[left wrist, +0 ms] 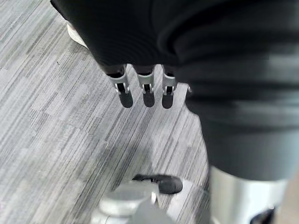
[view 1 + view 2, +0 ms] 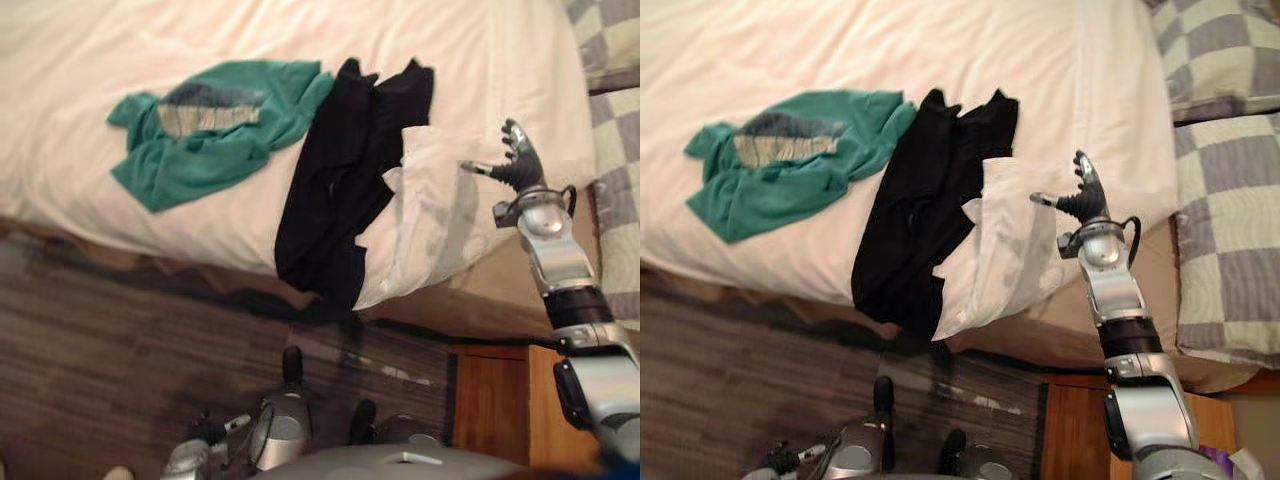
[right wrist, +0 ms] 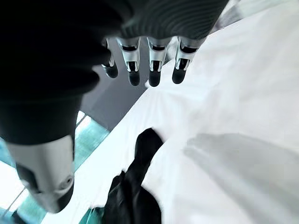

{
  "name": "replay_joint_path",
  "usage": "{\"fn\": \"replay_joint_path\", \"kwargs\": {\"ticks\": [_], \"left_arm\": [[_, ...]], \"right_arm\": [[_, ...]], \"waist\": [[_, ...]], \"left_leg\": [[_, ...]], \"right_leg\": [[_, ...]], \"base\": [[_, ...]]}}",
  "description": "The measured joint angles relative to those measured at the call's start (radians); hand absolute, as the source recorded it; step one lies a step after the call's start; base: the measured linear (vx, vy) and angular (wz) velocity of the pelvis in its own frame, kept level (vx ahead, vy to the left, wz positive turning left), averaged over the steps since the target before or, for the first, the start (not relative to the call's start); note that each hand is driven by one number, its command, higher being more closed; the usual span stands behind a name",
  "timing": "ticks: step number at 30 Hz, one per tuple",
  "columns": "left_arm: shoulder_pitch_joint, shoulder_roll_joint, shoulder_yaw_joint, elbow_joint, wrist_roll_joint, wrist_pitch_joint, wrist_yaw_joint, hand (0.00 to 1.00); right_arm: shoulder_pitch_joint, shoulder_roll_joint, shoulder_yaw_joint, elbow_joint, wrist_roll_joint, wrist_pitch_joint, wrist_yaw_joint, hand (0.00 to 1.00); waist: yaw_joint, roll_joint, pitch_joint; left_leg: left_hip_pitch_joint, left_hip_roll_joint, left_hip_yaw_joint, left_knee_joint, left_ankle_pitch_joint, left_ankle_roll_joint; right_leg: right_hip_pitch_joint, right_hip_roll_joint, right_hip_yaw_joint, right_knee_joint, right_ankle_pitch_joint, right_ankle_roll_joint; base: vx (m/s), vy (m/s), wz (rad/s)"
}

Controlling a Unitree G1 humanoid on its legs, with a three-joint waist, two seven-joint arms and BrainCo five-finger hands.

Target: Tidy the bed and pick cloth on bed and put in laundry

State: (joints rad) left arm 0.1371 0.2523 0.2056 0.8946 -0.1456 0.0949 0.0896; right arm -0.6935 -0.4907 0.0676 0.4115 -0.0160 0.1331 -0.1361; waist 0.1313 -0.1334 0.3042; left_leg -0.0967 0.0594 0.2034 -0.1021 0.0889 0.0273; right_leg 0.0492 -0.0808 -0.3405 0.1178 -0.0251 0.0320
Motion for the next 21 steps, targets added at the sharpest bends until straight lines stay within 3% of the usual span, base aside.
{"fn": "replay_joint_path", "kwargs": {"ticks": [5,11,17,21], "left_arm": [[-0.032,0.02,0.032,-0.016,0.0,-0.005,0.003,0.0],[-0.058,0.036,0.04,-0.052,0.0,-0.001,0.004,0.0],[-0.106,0.037,0.04,-0.089,0.001,0.01,0.005,0.0],[-0.16,0.037,0.028,-0.088,0.0,0.029,0.005,0.0]], "right_arm": [[-0.06,-0.001,0.026,0.003,-0.056,0.032,-0.025,0.0],[-0.093,-0.007,0.026,0.023,-0.086,0.096,-0.045,0.0],[-0.14,-0.059,0.026,0.03,-0.087,0.112,-0.047,0.0],[-0.207,-0.081,0.03,0.09,-0.148,0.138,-0.035,0.0]], "waist": [[0.025,-0.02,0.06],[0.024,-0.05,0.102],[0.028,-0.054,0.127],[0.034,-0.041,0.143]], "left_leg": [[-0.034,0.001,-0.01,0.0,0.014,0.002],[-0.067,0.005,-0.021,0.025,0.019,0.007],[-0.137,0.019,-0.018,0.122,-0.022,-0.001],[-0.181,0.027,-0.017,0.144,-0.022,-0.002]], "right_leg": [[-0.029,0.002,0.0,0.001,0.0,0.0],[-0.043,0.006,0.001,-0.001,0.0,0.0],[-0.069,0.012,0.011,-0.002,0.001,0.001],[-0.105,0.016,0.018,-0.001,0.001,0.001]], "base": [[-0.02,0.001,0.05],[0.03,-0.023,0.08],[0.02,-0.015,-0.01],[0.0,-0.024,-0.06]]}}
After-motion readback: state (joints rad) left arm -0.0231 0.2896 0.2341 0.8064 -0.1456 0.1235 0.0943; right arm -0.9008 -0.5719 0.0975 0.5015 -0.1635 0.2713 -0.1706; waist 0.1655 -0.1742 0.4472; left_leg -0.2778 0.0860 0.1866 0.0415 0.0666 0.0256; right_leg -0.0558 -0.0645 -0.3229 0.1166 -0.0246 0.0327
